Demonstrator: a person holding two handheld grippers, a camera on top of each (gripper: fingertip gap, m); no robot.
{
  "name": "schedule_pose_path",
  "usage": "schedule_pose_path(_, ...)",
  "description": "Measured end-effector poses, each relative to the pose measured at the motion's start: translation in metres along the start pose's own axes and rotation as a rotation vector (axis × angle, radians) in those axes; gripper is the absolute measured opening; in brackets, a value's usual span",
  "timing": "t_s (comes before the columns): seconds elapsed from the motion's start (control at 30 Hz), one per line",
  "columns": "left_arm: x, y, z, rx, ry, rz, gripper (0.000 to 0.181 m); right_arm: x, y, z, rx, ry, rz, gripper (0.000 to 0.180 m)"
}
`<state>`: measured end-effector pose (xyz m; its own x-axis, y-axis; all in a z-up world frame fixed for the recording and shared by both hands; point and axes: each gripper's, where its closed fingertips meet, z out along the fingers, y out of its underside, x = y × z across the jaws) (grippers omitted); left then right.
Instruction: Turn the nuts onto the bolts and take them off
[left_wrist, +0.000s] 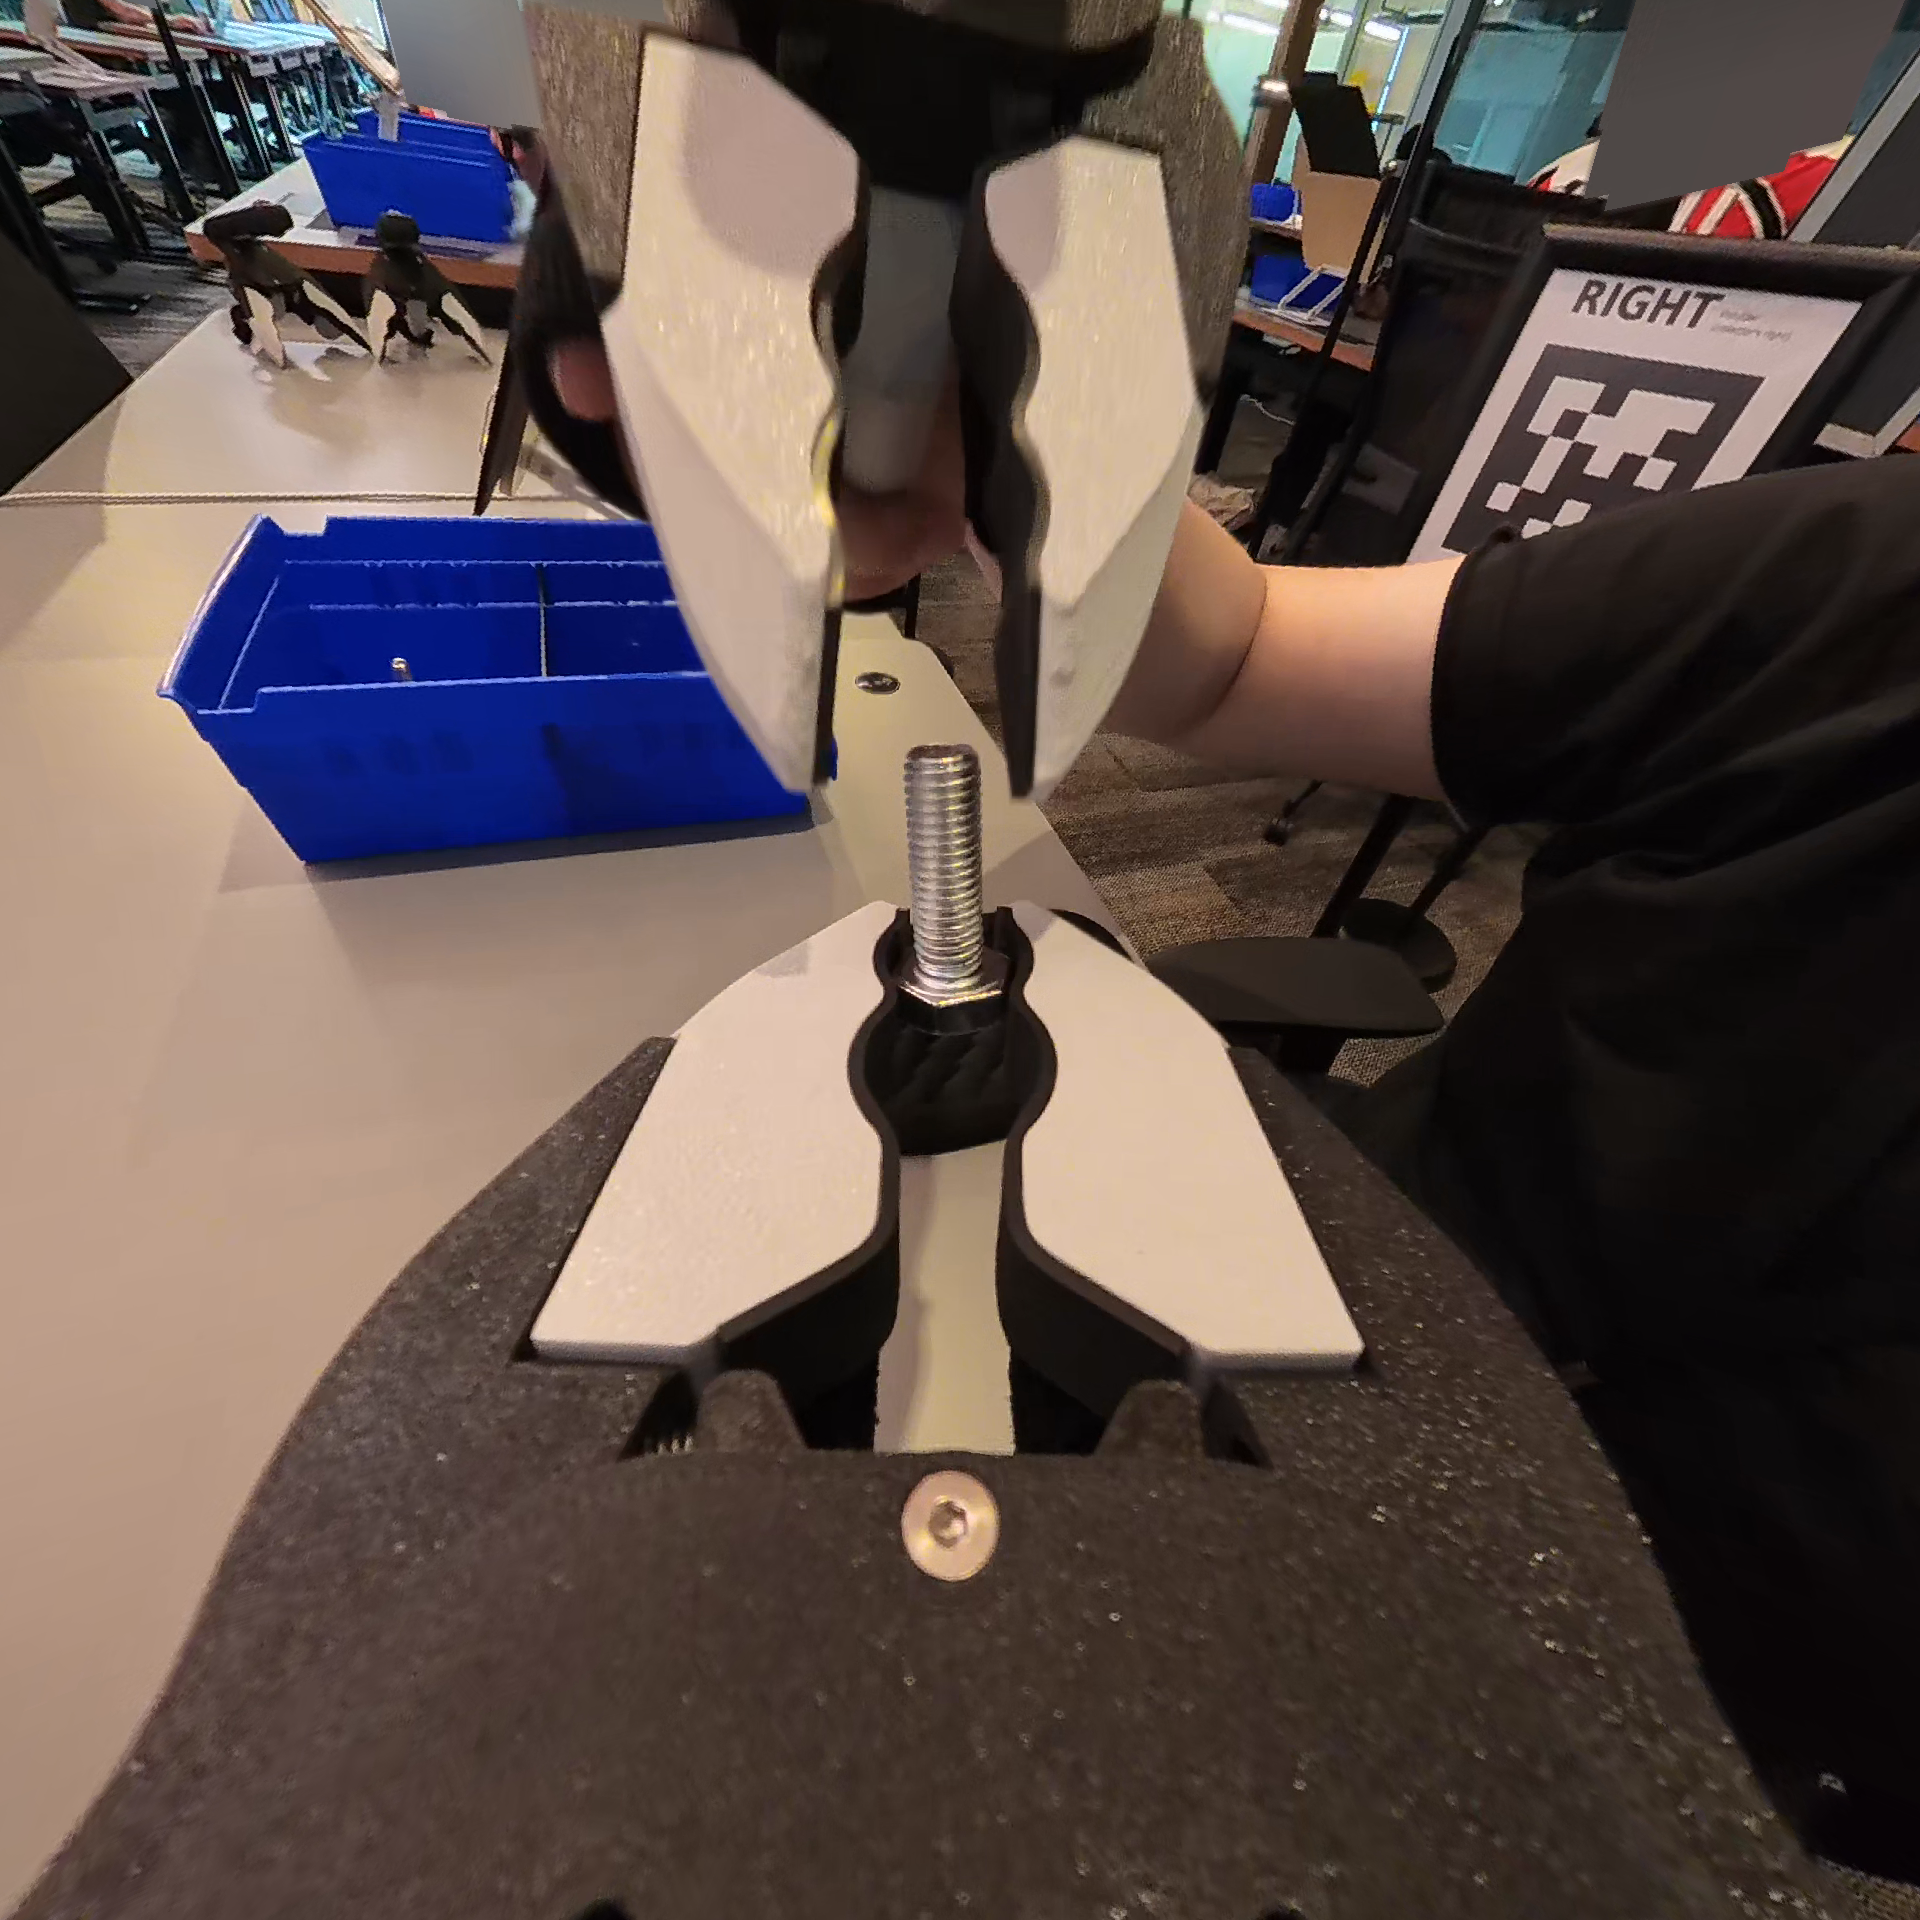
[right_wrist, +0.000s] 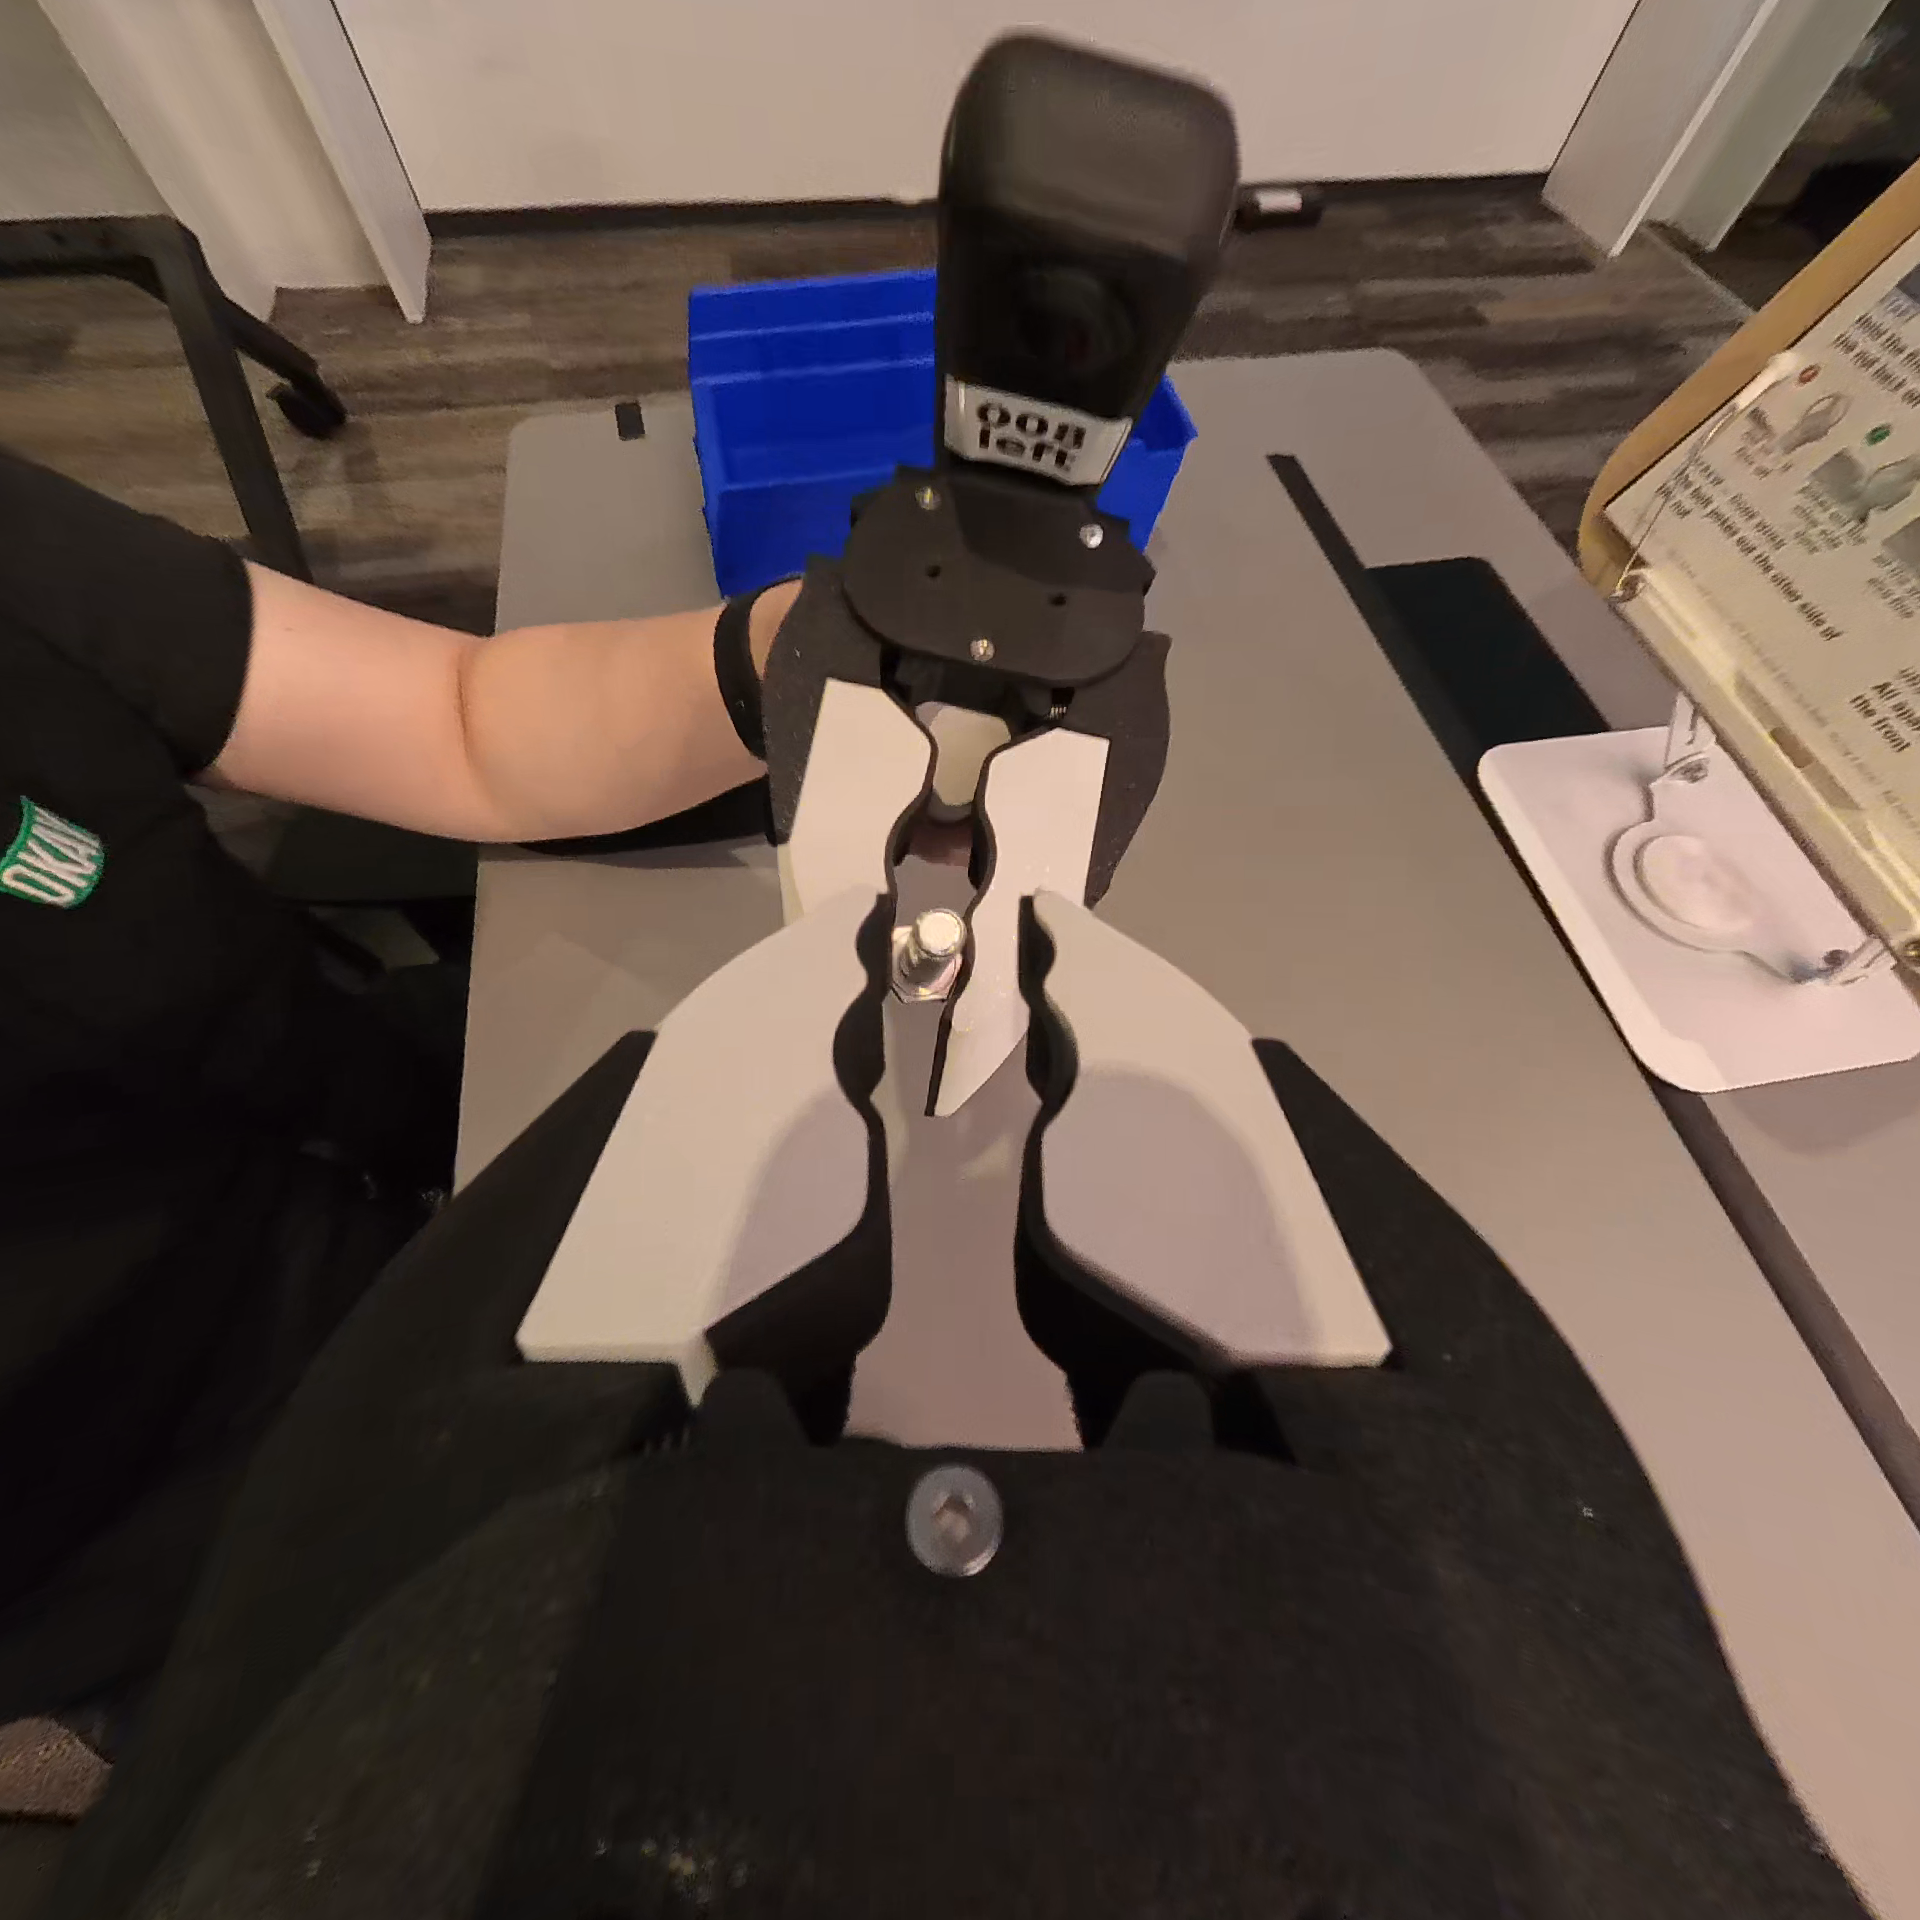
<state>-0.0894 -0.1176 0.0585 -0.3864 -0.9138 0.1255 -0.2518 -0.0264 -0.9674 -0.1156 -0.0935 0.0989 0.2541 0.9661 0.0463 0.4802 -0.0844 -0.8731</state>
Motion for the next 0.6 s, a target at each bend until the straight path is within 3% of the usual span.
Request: schedule_pose_path(0.6, -0.004, 0.026, 0.012, -0.168, -0.029, 0.009, 0.015, -0.003, 0.043, 0.011, -0.421, 0.041, -0.101, 0.016)
